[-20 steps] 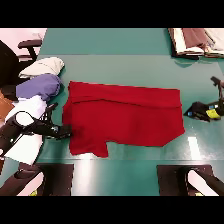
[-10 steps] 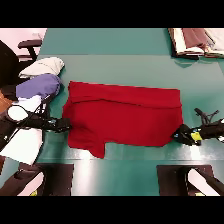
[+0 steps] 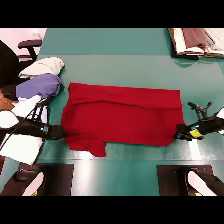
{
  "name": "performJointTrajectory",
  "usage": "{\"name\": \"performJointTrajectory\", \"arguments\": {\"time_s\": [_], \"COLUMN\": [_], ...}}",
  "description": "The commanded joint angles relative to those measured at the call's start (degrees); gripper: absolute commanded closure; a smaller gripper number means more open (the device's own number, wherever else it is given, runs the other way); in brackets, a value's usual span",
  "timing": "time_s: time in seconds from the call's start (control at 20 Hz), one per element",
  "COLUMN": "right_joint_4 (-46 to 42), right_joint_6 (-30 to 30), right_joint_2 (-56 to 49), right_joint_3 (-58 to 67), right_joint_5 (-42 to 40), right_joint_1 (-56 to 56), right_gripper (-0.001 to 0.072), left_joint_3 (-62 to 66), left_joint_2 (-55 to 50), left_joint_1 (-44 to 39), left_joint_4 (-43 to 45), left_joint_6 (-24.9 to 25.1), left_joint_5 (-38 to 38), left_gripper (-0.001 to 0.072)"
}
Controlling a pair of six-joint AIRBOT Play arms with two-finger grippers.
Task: Fold the shirts.
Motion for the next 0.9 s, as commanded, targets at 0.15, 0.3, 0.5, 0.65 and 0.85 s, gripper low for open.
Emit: {"name": "performJointTrajectory", "arguments": {"time_s": [0.15,0.3,0.5,0.65,0.85], "right_joint_4": [-5.9,-5.9,-5.8,-5.7,3.1], "right_joint_6": [2.2,2.1,2.2,3.1,3.0], "right_joint_2": [4.4,-3.9,-18.1,-26.8,-34.6], "right_joint_3": [11.3,17.5,27.1,33.9,42.1], "right_joint_5": [6.0,2.3,-4.5,-6.9,-7.3], "right_joint_1": [0.6,2.3,6.7,7.7,4.9], "right_gripper": [0.0701,0.0701,0.0700,0.0700,0.0354], "left_joint_3": [6.3,11.0,20.2,27.9,34.6], "left_joint_2": [2.4,-6.4,-24.5,-36.8,-45.1], "left_joint_1": [0.0,0.0,0.0,0.0,0.0], "left_joint_4": [-0.4,-0.2,-0.2,-0.5,-1.5], "left_joint_6": [1.0,4.7,9.6,11.3,10.8], "left_joint_5": [-1.1,6.9,17.3,22.4,23.7], "left_gripper": [0.0684,0.0683,0.0681,0.0681,0.0365]}}
